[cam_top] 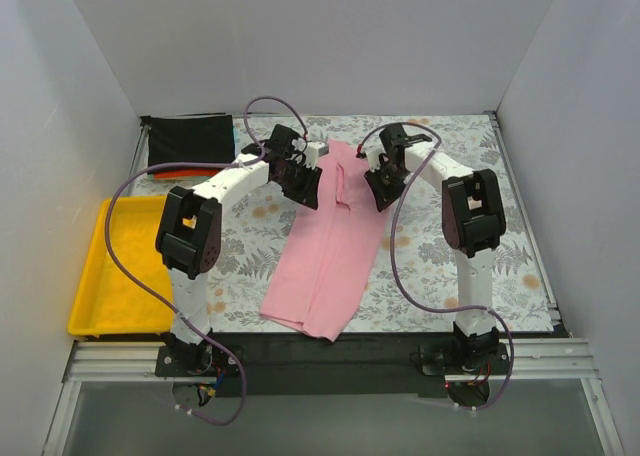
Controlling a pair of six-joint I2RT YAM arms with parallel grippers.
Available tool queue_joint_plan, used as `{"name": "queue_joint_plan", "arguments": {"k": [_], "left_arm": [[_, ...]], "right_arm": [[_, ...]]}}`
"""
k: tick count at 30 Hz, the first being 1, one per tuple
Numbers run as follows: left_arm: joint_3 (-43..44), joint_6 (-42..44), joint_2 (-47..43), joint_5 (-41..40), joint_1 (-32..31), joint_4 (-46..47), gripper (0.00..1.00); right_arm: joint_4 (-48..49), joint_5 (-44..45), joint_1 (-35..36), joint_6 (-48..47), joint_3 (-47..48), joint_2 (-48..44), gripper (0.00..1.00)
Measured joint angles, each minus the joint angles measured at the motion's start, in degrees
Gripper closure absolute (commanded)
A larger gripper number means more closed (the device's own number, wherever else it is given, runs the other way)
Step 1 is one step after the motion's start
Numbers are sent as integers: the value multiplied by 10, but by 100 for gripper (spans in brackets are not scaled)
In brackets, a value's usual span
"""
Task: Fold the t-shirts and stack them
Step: Fold the tshirt
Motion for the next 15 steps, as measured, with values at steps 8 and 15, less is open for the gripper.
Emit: {"name": "queue_joint_plan", "arguments": {"k": [8,15], "left_arm": [[-11,-36,2,21,10,24,73],[-16,-44,10,26,31,31,71]], "right_arm": [[-9,74,-7,-8,177,108,73],[41,160,-5,-50,349,213,62]]}}
